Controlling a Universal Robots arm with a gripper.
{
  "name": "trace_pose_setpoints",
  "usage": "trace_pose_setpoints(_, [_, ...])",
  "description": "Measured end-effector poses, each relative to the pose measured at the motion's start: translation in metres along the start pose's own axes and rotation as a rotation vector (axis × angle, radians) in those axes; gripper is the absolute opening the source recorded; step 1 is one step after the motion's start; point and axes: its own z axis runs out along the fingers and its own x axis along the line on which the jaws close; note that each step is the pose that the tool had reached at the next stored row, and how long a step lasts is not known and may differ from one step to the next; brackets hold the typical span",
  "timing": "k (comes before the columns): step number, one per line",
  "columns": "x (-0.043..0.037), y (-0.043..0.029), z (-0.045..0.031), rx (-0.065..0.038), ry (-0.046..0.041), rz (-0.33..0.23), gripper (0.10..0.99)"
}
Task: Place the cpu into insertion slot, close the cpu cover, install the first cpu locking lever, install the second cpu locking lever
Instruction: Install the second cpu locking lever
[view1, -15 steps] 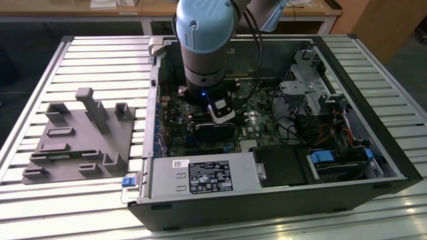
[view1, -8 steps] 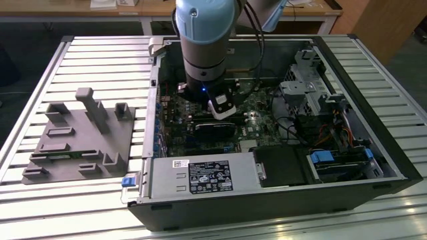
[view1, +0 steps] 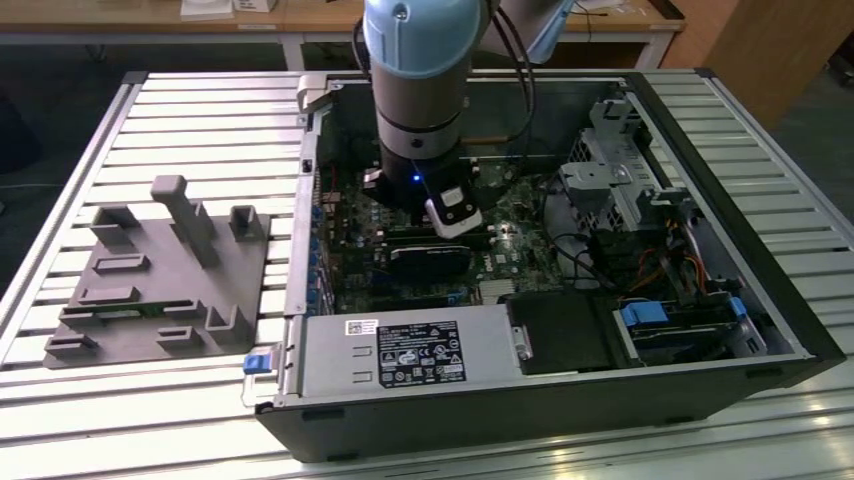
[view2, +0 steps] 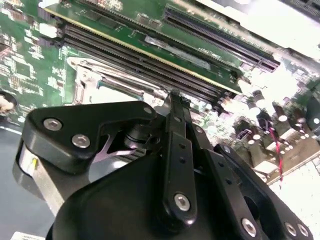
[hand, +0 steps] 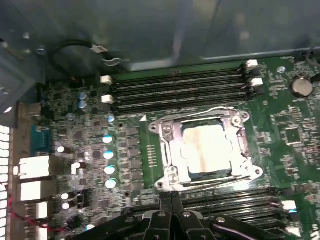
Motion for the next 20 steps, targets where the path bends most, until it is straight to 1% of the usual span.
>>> trace_pose_setpoints(3, [-0.0107,0.0019,0.0006,0.001,-0.0002,0.0,0.106])
trace_pose_setpoints(6, [-0.0185,0.0047,0.0015,0.003,-0.0005,0.0,0.106])
trace_pose_setpoints(10, [-0.0269,0.0089,0.0027,0.013,-0.0019,-0.001,0.106])
trace_pose_setpoints(12, [-0.0295,0.0124,0.0035,0.019,-0.0026,-0.001,0.106])
trace_pose_setpoints(14, [-0.0304,0.0183,0.0052,0.024,-0.0035,-0.001,0.106])
trace_pose_setpoints(18, [-0.0302,0.031,0.0085,0.039,-0.0055,-0.002,0.106])
trace_pose_setpoints(20, [-0.0305,0.036,0.0099,0.047,-0.0065,-0.002,0.106])
